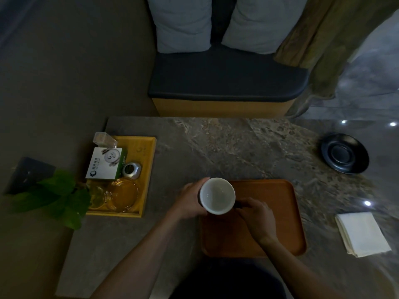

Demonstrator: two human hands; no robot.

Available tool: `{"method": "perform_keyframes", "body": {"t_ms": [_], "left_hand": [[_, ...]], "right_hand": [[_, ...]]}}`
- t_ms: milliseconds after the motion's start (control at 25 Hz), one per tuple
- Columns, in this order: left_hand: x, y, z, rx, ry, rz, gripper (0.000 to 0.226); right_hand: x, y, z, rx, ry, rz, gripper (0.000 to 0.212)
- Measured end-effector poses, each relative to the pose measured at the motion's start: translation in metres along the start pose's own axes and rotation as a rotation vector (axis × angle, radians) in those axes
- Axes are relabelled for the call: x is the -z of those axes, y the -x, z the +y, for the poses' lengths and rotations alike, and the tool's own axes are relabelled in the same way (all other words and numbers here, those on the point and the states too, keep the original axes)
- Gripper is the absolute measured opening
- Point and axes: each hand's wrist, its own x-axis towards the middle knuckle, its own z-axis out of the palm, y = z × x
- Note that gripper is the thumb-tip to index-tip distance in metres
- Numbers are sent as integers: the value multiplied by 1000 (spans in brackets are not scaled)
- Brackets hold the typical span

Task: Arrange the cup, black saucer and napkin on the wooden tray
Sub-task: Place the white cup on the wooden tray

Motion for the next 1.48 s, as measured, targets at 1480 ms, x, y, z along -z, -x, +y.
{"method": "perform_keyframes", "body": {"t_ms": [1480], "left_hand": [[-89, 77, 36, 186, 115, 137, 30]], "right_hand": [[92, 54, 53, 97, 382, -211, 34]]}}
